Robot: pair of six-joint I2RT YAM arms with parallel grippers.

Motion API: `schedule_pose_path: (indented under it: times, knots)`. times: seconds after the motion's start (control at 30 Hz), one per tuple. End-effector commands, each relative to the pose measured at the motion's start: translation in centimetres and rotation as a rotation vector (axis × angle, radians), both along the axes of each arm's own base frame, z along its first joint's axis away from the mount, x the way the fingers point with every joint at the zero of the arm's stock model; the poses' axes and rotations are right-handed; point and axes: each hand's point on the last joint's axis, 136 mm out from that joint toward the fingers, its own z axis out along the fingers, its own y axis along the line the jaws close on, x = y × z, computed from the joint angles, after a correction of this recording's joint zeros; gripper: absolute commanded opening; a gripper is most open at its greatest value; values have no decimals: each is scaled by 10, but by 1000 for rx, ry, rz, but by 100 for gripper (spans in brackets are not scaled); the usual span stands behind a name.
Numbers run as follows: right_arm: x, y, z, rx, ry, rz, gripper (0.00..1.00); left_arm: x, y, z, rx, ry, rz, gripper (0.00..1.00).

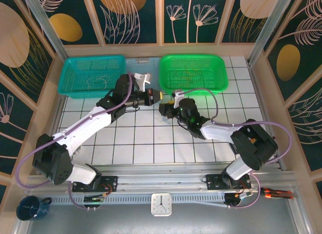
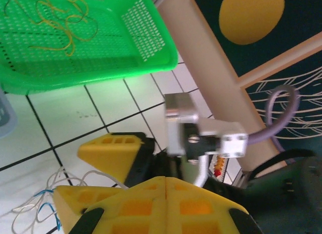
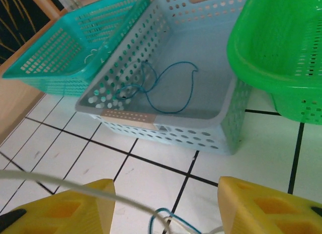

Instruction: Untangle the cables

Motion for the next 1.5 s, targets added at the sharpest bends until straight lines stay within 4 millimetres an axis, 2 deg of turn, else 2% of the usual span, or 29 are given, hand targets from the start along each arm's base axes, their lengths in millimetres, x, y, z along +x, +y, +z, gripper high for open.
schedule_pose_path:
  times: [0.0,0.27,0.37,0.53,0.67,0.77,1.03,1.1,1.47]
  knots:
    - [20,-1,14,68,-48,-76,55,-9,-5,50,-98,-69,-35,0]
    - [18,-2,-21,68,18,-91,34,-17,-3,103,-196,-141,-39,0]
    - [12,-8,-35,63,49,-104,34,-18,0,124,-225,-179,-30,0]
    - [1,-19,-55,58,97,-125,37,-16,2,147,-252,-224,-13,0]
    - [-6,-24,-63,58,119,-128,38,-16,3,157,-263,-243,-10,0]
    - [-9,-26,-67,60,129,-127,34,-17,5,162,-264,-255,-5,0]
    - [-18,-32,-82,49,161,-131,5,-18,13,183,-265,-307,29,0]
    - [-20,-34,-85,47,168,-136,0,-18,15,188,-260,-322,36,0]
    - [-27,-45,-106,27,215,-165,0,-13,27,210,-214,-402,99,0]
